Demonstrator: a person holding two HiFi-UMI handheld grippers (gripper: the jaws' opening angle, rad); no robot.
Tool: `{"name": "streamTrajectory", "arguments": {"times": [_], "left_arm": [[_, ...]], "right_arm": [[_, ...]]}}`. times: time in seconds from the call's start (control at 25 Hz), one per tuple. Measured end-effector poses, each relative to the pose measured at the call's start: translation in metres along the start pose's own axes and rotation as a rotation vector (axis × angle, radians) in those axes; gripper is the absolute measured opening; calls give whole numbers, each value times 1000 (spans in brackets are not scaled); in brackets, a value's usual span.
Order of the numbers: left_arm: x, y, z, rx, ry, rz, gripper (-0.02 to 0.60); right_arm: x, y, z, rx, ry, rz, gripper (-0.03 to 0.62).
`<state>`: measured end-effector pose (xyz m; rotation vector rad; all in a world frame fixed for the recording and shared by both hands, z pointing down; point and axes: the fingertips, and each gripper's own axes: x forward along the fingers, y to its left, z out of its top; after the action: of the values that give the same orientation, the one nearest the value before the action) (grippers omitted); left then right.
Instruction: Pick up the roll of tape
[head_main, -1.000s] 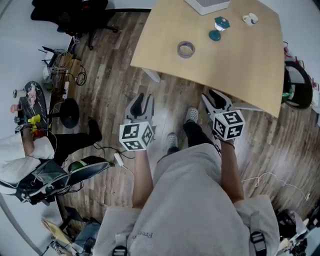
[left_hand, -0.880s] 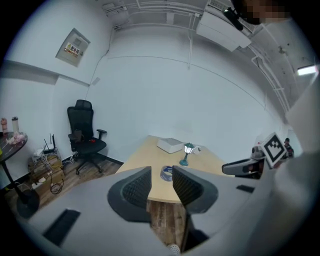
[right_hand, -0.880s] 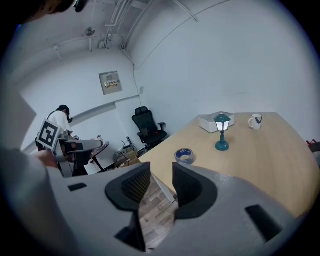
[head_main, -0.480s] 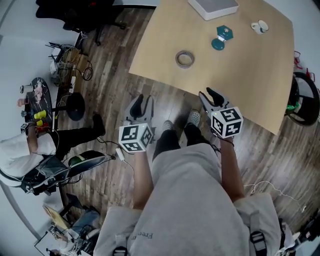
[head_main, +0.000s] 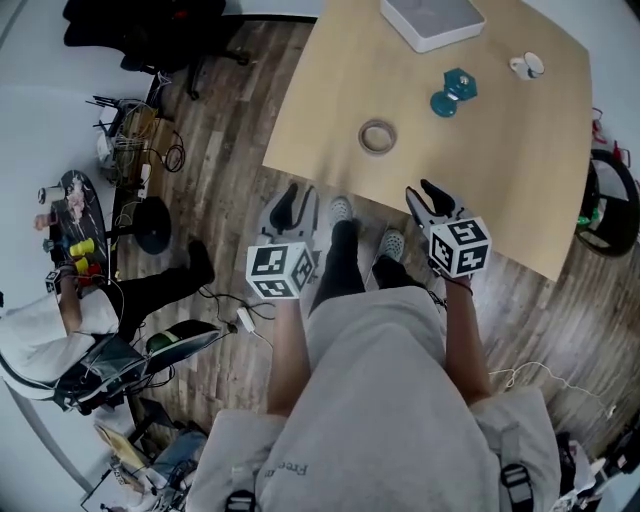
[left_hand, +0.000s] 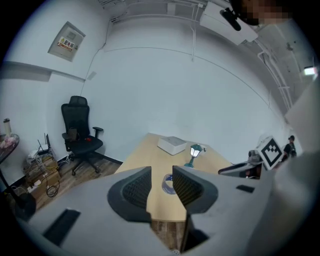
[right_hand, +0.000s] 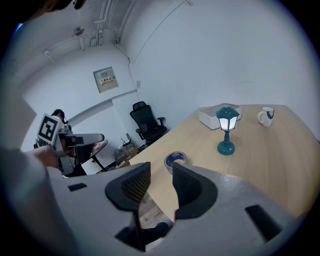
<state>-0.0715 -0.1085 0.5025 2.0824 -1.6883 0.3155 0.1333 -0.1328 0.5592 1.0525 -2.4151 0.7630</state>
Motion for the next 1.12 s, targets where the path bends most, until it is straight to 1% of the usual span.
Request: {"name": "streamTrajectory", "arguments": {"times": [0.08,0.16,0.28,0.36,0.44,0.56,0.64,0.72,0.88,1.04,1.12], "left_arm": [[20,5,9,-3,-3,-42,124],[41,4,23,-5,-13,-105,124],[66,5,48,20,-28,-192,124],[81,13,63,37,-39,-229,124],[92,28,70,41,-41,-246,124],[104,51,70,46,-28,-266,124],[109,58,69,57,-22,-304,124],[110,63,66,63,-14,-328,126],[112,63,60,84,5,-354,126],[110,59,53,104,22,-389,124],[108,58,49,107,24,-395,124]], "right_arm": [[9,-3,11,1,-6,-27,140],[16,-6,27,0,-19,-62,140],[32,-9,50,4,-36,-112,140],[46,-12,67,4,-48,-139,140],[60,-12,79,0,-53,-158,140],[74,-9,91,0,-73,-194,141],[77,-7,96,-1,-94,-226,141],[82,-3,94,2,-94,-236,141],[90,-3,86,13,-72,-241,141],[94,-4,85,23,-82,-251,141],[95,-5,82,29,-85,-252,141]]}}
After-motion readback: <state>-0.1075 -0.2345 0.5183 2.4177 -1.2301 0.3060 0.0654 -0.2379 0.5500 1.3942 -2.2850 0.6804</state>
